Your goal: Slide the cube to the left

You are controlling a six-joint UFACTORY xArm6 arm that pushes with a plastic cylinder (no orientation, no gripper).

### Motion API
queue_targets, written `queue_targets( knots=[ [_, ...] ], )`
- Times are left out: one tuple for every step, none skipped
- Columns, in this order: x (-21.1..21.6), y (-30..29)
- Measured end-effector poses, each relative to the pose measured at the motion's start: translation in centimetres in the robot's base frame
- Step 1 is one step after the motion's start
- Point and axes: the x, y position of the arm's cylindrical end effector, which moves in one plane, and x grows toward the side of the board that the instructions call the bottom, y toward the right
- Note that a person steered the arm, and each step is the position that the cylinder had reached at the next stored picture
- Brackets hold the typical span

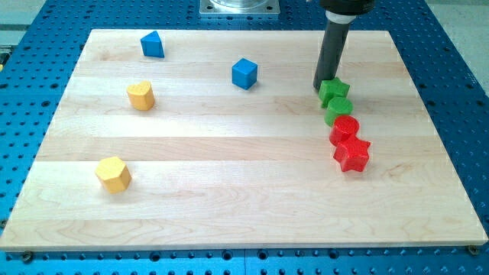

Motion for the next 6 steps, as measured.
queue_targets(
  knots=[
    [-1.5,-2.8],
    [-1.6,-4.7],
    [-1.6,-5.0],
    [-1.6,-6.0],
    [-1.8,-12.2],
    [-1.7,-18.2]
  ],
)
